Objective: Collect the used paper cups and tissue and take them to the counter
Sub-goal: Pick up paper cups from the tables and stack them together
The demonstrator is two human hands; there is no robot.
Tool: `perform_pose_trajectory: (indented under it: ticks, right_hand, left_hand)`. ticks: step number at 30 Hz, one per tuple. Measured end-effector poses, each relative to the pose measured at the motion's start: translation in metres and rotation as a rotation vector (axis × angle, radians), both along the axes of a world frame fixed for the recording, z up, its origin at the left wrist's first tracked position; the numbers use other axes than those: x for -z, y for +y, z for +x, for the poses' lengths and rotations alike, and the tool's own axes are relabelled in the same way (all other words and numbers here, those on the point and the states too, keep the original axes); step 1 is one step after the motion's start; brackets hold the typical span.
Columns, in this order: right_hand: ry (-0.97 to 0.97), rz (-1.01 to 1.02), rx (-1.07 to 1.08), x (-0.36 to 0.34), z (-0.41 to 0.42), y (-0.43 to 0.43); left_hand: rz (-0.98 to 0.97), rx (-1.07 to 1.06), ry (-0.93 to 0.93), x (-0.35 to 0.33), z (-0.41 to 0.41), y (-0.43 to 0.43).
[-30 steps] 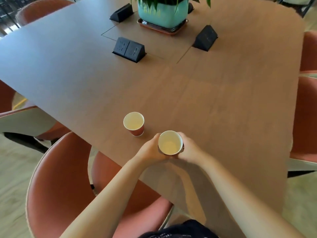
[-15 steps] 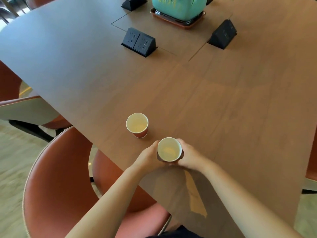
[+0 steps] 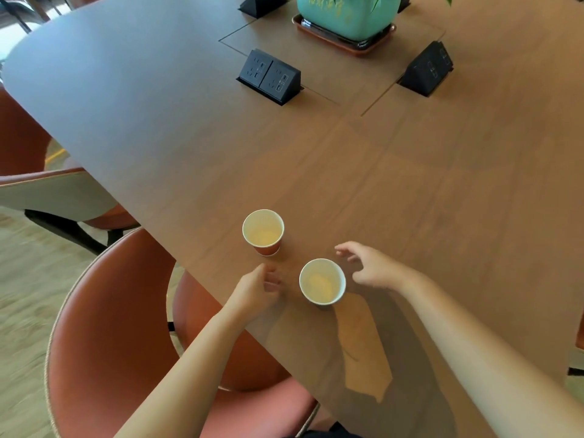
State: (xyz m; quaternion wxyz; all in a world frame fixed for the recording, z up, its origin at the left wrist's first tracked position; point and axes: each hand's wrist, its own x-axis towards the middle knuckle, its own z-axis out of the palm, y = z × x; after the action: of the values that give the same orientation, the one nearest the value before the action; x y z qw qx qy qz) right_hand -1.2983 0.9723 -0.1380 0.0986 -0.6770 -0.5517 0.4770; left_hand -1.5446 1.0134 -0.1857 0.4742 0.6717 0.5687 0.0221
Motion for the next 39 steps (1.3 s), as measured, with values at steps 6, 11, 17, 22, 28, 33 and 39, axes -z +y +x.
perform_pose_trajectory:
  ticks: [6,11,17,22,28,33,39]
  right_hand:
    - [0.023,0.113,-0.029,-0.015,-0.028,0.054]
    - [-0.037,0.093,-0.129,-0.014,-0.065,0.084]
    - [0.001,0.056,-0.102,-0.007,-0.083,0.099]
    - [0.092,0.106,-0.070,-0.013,-0.077,0.098]
    - [0.190,0.187,-0.037,-0.039,-0.065,0.088]
    - [0.244,0.219,-0.022,-0.064,-0.050,0.062]
    - [0.258,0.198,0.046,-0.070,-0.035,0.027]
  left_hand:
    - [0.074,-0.237,-0.006,0.002,-0.020,0.021]
    - [0.115,-0.259,-0.041,-0.002,-0.014,0.037]
    - [0.143,-0.317,-0.177,-0.010,0.003,0.052]
    - [0.164,-0.305,-0.226,-0.018,0.004,0.056]
    - [0.290,-0.127,-0.181,-0.059,0.000,0.062]
    - [0.327,0.032,-0.152,-0.087,0.006,0.050]
    - [0.300,0.111,-0.194,-0.098,0.023,0.026]
